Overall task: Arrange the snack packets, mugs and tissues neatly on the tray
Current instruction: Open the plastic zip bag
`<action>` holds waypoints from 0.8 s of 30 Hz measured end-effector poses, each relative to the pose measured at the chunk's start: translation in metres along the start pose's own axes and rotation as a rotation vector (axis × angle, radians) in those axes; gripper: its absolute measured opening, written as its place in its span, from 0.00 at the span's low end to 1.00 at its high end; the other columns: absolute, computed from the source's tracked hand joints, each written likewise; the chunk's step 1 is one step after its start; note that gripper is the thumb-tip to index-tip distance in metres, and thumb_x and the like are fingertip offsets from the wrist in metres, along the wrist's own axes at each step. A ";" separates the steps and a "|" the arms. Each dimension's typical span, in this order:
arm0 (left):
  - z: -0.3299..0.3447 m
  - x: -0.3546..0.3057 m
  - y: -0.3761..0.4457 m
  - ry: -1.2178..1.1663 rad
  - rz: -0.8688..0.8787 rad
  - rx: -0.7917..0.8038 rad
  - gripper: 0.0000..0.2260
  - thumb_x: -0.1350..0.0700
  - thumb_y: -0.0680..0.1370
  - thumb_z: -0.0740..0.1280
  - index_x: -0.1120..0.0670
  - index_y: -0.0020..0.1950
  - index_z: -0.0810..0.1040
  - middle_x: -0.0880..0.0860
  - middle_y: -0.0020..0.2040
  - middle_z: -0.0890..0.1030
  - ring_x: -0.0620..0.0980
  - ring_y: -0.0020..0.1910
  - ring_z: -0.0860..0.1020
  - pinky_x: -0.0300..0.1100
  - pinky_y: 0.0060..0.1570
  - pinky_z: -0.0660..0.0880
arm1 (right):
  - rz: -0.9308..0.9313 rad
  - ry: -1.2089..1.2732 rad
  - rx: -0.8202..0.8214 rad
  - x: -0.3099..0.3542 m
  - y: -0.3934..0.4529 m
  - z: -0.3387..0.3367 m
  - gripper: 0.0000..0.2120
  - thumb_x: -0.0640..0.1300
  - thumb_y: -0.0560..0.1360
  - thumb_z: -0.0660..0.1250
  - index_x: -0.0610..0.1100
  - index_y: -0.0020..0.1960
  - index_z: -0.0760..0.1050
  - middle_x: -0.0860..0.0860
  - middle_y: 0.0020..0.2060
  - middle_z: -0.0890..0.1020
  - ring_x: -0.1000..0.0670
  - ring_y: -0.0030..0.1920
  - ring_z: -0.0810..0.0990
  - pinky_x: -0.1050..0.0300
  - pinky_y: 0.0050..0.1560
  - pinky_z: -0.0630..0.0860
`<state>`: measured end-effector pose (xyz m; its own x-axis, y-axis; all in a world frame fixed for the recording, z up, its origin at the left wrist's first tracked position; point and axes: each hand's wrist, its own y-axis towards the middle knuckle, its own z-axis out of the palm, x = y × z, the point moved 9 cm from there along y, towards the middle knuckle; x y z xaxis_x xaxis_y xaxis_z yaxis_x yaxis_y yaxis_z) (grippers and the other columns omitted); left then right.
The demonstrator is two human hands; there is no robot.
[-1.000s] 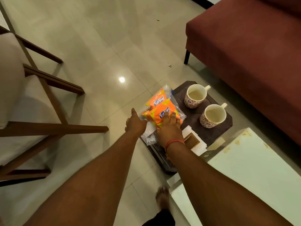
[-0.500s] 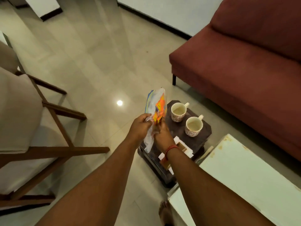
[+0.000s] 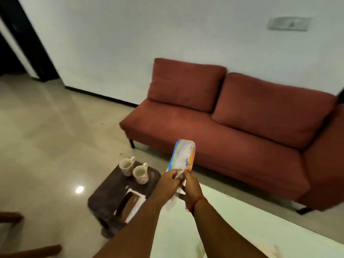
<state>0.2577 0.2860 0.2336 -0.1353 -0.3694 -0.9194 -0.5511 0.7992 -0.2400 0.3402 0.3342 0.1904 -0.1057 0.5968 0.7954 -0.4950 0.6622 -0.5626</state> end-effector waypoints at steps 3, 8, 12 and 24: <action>0.103 -0.036 -0.030 0.157 0.081 0.156 0.07 0.56 0.79 0.65 0.53 0.45 0.82 0.49 0.42 0.78 0.41 0.37 0.78 0.32 0.37 0.73 | 0.027 0.107 -0.138 0.006 -0.037 -0.104 0.14 0.58 0.79 0.58 0.52 0.55 0.77 0.50 0.51 0.83 0.44 0.53 0.82 0.49 0.43 0.80; 0.231 -0.070 -0.075 -0.050 0.054 0.226 0.17 0.69 0.69 0.75 0.54 0.53 0.82 0.60 0.50 0.75 0.44 0.45 0.79 0.37 0.53 0.75 | 0.000 0.164 -0.285 0.015 -0.092 -0.253 0.14 0.46 0.76 0.59 0.45 0.57 0.78 0.40 0.50 0.83 0.41 0.48 0.82 0.42 0.46 0.81; 0.290 -0.083 -0.089 -0.050 -0.025 0.256 0.09 0.65 0.76 0.69 0.62 0.56 0.79 0.59 0.51 0.80 0.51 0.56 0.79 0.46 0.61 0.74 | -0.076 0.106 -0.368 0.027 -0.124 -0.324 0.12 0.48 0.73 0.64 0.41 0.51 0.78 0.36 0.47 0.82 0.38 0.44 0.82 0.40 0.41 0.82; 0.310 -0.103 -0.088 -0.276 -0.136 0.259 0.19 0.61 0.77 0.67 0.45 0.64 0.69 0.59 0.52 0.80 0.58 0.50 0.81 0.59 0.53 0.80 | -0.202 -0.081 -0.562 0.032 -0.142 -0.373 0.10 0.36 0.78 0.57 0.43 0.43 0.75 0.41 0.50 0.79 0.40 0.45 0.79 0.52 0.33 0.82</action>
<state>0.5751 0.4010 0.2526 0.1705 -0.3669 -0.9145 -0.3185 0.8578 -0.4035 0.7287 0.4281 0.2117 -0.1328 0.4122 0.9014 0.0171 0.9102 -0.4137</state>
